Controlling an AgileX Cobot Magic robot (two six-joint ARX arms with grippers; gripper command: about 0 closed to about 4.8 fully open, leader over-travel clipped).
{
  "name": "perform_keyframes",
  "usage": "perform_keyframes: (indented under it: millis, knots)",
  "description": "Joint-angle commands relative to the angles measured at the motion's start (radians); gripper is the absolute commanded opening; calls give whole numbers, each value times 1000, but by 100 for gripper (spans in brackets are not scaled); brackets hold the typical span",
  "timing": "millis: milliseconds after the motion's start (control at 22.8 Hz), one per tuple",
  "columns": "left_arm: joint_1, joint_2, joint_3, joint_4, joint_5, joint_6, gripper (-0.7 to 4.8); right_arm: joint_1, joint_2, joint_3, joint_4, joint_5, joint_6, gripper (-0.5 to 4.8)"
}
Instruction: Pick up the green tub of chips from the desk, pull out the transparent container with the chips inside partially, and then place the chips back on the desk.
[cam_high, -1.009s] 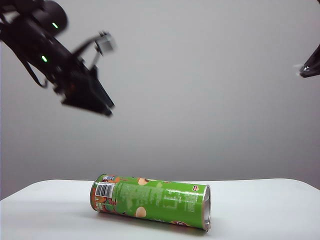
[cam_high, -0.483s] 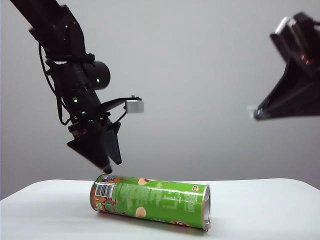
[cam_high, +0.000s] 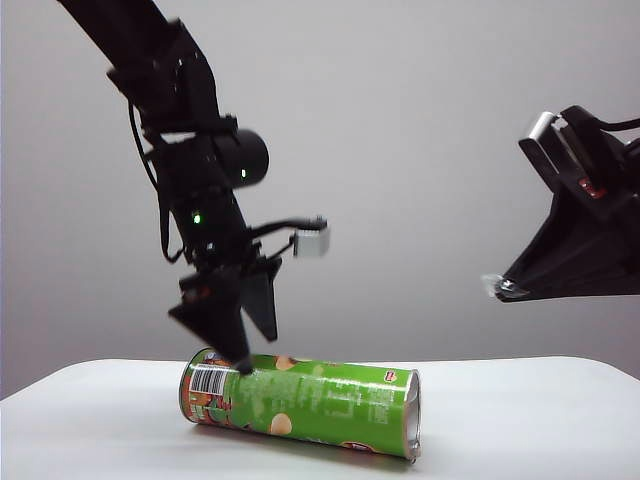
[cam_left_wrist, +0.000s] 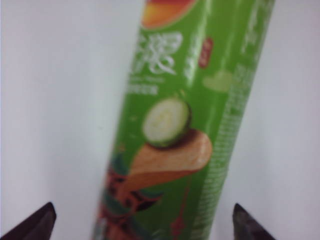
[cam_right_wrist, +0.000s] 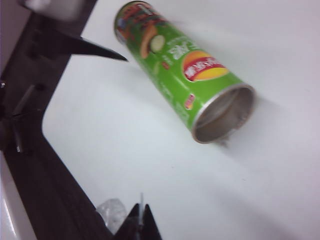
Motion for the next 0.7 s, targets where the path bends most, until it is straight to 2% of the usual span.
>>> perform_keyframes:
  millis: [44,176,483,614,658,702]
  knots:
    - [-1,43,2,-5,-42,21,479,1,4,2,23,-15,-4,-1]
    - [2,84,2,-17,-71,24,479,1,4,2,32,-14,-4,-1]
    - [2,110,5,-2,-73,24,479,1,5,2,45,-13,-19,-1]
    - [1,109,5,-3,-73,24,401,1,5,2,45,-13,-21,-1]
    - [0,110,5,-3,-70,24,333,1,5,2,45,-11,-21,-1]
    - [0,110,5,-3,-69,24,290,1,5,2,45,-9,-22,-1]
